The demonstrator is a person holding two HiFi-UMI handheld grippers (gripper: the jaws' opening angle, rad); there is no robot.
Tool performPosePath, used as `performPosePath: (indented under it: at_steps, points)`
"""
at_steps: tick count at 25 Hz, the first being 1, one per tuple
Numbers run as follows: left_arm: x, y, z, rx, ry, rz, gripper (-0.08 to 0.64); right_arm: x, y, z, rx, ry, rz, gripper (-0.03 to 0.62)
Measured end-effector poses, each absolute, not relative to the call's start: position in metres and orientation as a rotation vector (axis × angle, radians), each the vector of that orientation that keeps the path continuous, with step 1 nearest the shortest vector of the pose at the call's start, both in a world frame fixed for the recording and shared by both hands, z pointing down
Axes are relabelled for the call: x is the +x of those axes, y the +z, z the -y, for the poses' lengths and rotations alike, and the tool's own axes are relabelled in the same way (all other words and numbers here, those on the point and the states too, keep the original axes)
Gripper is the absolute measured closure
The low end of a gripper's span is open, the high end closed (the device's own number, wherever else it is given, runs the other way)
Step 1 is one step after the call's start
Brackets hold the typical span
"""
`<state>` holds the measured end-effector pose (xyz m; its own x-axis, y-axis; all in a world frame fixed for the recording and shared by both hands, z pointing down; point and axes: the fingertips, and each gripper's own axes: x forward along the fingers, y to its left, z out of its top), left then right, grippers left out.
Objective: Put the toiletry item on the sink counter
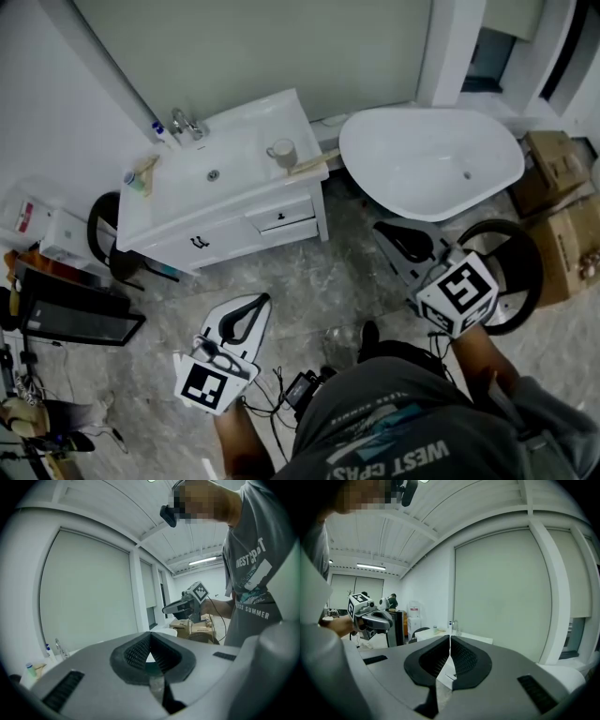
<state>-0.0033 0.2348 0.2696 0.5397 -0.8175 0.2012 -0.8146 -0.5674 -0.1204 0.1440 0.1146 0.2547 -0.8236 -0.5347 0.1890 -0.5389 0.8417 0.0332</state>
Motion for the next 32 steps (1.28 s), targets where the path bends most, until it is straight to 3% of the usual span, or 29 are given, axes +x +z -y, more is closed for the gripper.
performPosePath:
  at_steps: [18,32]
  points:
    - [0.016,0.268,-0.134,-2.708,-0.398,-1.535,0.557,0.151,0.263,-0.006,0.739,0.053,2.843,0.56]
    - [-0.05,0.268,-0.061,-2.787,-0.359,-1.378,0.558,0.101,0.264,0.047,0.89,0.063,2.782,0.56]
